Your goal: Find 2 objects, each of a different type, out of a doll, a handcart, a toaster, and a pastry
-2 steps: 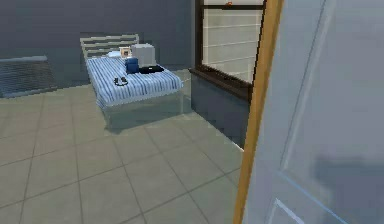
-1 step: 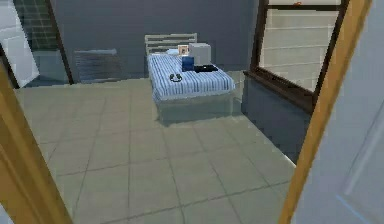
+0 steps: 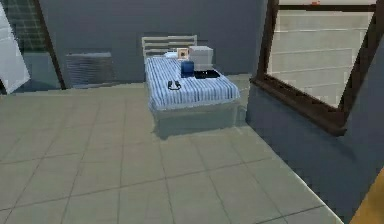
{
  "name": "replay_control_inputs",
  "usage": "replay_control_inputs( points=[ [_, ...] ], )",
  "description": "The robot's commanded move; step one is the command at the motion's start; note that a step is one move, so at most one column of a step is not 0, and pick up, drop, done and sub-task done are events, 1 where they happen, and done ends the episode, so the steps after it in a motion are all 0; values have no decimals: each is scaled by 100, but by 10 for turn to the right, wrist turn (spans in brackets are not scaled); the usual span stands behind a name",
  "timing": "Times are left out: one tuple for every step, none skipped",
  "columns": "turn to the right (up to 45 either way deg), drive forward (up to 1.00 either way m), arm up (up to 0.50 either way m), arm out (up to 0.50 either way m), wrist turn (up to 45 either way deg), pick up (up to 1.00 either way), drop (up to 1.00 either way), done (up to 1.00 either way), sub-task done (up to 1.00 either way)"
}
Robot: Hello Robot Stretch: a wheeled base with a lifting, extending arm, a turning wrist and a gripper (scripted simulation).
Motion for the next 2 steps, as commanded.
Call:
replay_control_inputs(
  points=[
    [-120, 0, 0, 0, 0, 0, 0, 0, 0],
    [0, 40, 0, 0, 0, 0, 0, 0, 0]
  ],
)
